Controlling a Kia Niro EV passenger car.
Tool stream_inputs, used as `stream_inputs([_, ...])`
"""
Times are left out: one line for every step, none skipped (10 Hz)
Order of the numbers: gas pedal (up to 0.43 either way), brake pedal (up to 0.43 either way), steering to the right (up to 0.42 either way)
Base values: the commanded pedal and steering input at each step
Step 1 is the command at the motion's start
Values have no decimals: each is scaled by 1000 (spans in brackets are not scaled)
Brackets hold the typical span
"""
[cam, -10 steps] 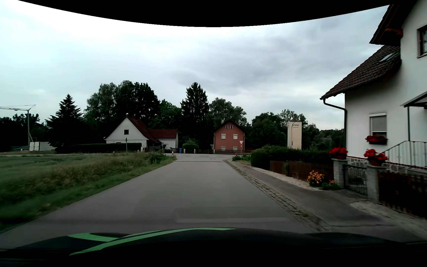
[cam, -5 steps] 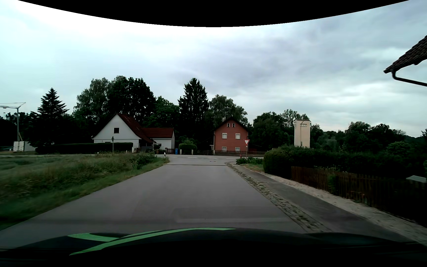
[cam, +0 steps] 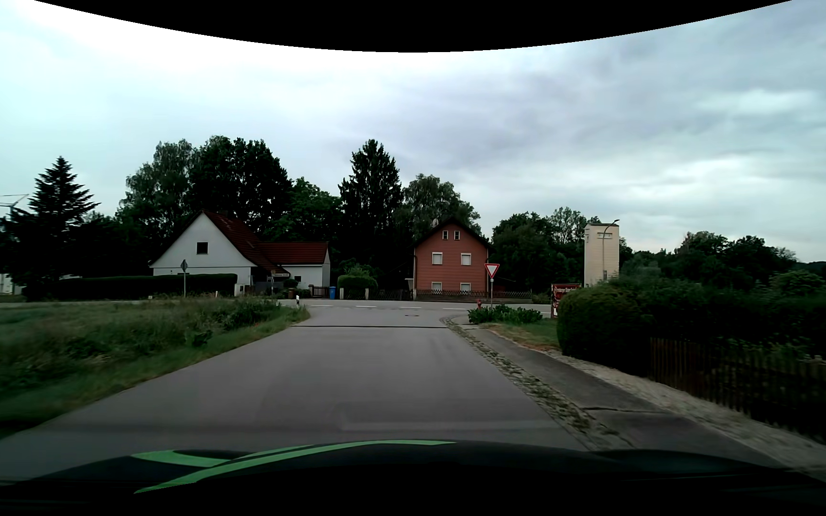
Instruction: Follow the waypoints while adhering to traffic rules and regulations
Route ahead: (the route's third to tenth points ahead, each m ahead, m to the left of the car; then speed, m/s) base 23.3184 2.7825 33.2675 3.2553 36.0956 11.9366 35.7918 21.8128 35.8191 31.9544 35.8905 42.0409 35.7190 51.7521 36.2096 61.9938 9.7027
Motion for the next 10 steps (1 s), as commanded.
stream_inputs([0,195,0])
stream_inputs([0,207,0])
stream_inputs([0,213,-2])
stream_inputs([0,232,-2])
stream_inputs([0,232,-2])
stream_inputs([0,232,-2])
stream_inputs([0,244,-2])
stream_inputs([0,250,-2])
stream_inputs([0,250,-1])
stream_inputs([0,256,-1])
